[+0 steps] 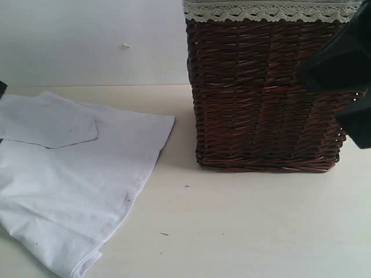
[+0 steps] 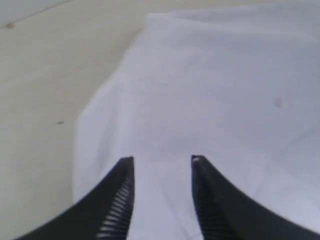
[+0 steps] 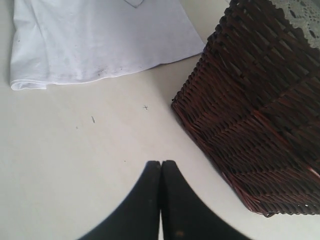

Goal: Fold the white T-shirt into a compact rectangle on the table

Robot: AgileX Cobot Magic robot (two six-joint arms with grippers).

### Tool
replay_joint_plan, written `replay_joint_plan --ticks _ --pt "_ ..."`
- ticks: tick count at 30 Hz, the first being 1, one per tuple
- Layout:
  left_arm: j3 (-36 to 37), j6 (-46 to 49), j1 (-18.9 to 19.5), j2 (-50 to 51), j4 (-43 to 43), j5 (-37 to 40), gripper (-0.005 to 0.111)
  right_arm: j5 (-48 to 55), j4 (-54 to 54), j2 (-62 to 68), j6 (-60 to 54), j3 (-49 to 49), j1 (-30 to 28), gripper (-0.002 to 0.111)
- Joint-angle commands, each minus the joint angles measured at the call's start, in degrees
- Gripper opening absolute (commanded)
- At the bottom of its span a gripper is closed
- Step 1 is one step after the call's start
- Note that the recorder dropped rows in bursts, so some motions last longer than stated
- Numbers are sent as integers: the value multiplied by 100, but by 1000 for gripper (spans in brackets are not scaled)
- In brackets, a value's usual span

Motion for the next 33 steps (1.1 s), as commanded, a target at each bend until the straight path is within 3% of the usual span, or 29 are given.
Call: replay_joint_plan --ticks 1,5,13,17,20,33 --pt "4 573 -333 203 474 51 58 -39 15 0 34 33 -22 0" --pt "12 676 -483 352 1387 -41 58 -38 15 0 23 33 -22 0" --pt "26 1557 -493 601 1948 66 58 -38 15 0 33 33 -22 0" --pt "26 2032 -493 580 1937 204 58 -38 15 0 33 33 -22 0" --pt "26 2399 -493 576 1992 734 58 -38 15 0 33 33 -22 0" --pt "26 2376 -493 133 1870 1247 58 -2 15 0 33 33 -22 0"
